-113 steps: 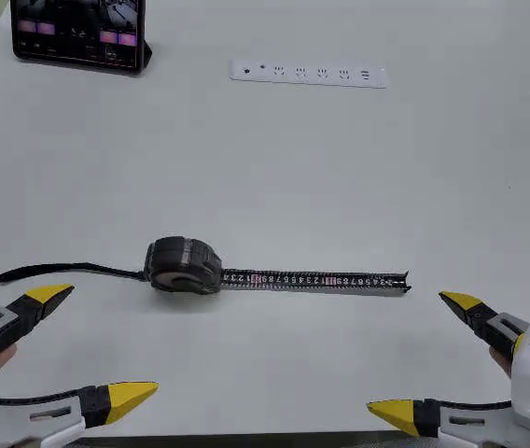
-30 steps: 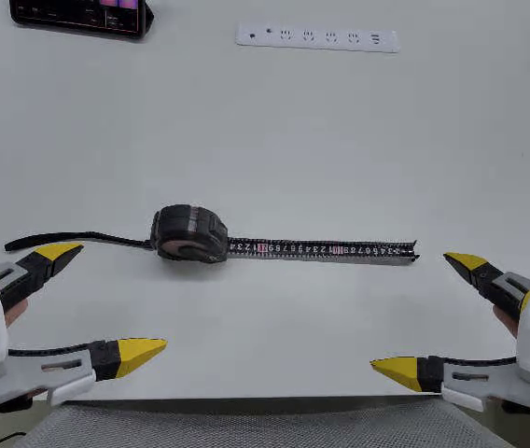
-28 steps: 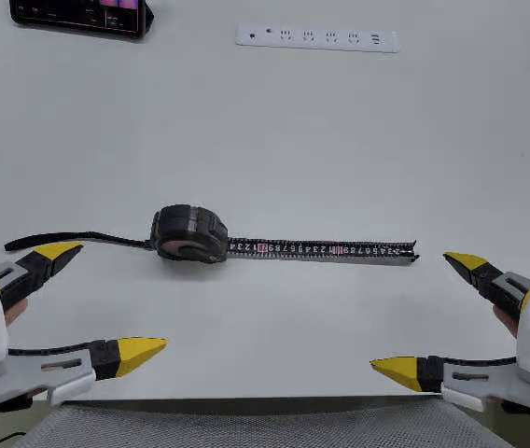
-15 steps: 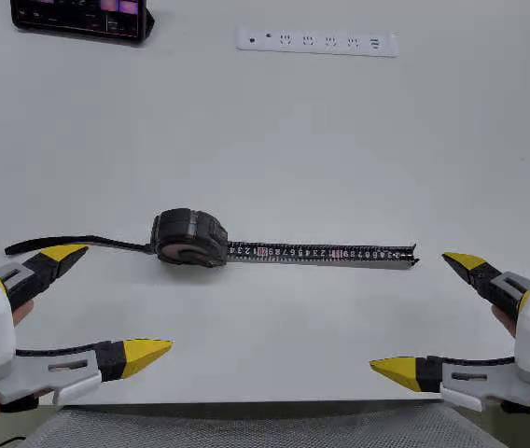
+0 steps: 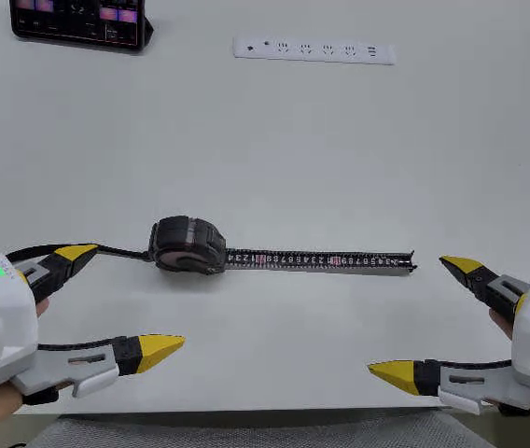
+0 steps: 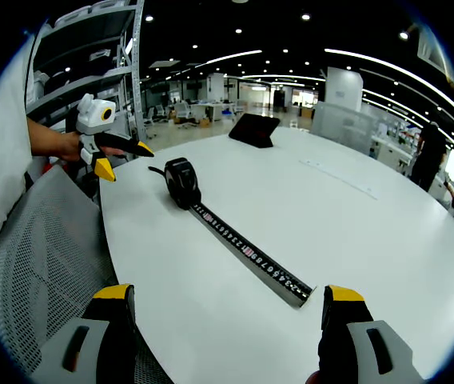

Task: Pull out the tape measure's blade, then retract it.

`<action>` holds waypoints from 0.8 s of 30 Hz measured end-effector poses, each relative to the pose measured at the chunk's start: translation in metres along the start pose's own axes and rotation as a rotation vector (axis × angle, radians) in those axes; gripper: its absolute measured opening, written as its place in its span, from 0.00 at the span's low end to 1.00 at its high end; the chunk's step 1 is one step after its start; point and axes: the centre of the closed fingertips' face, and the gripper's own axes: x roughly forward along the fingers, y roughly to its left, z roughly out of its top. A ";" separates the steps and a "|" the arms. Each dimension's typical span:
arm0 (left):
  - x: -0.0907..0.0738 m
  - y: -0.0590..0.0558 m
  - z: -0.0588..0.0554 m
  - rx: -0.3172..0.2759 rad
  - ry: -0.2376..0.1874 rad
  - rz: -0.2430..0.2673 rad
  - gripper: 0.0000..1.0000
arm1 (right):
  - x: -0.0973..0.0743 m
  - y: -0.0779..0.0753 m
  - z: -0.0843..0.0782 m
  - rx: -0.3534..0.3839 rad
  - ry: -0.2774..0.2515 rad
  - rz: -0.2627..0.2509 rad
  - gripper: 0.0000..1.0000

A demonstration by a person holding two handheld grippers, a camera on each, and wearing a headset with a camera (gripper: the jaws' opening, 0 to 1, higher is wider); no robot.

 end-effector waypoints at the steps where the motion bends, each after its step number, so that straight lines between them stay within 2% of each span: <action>1: 0.002 0.000 0.001 -0.005 -0.003 -0.003 0.87 | 0.000 -0.001 0.000 -0.002 0.001 -0.001 0.97; 16: 0.029 -0.003 0.011 -0.021 -0.017 -0.020 0.86 | 0.002 -0.005 0.000 -0.002 0.005 -0.001 0.96; 24: 0.040 -0.007 0.012 -0.024 -0.016 -0.033 0.85 | 0.000 -0.013 -0.001 -0.003 0.005 -0.012 0.96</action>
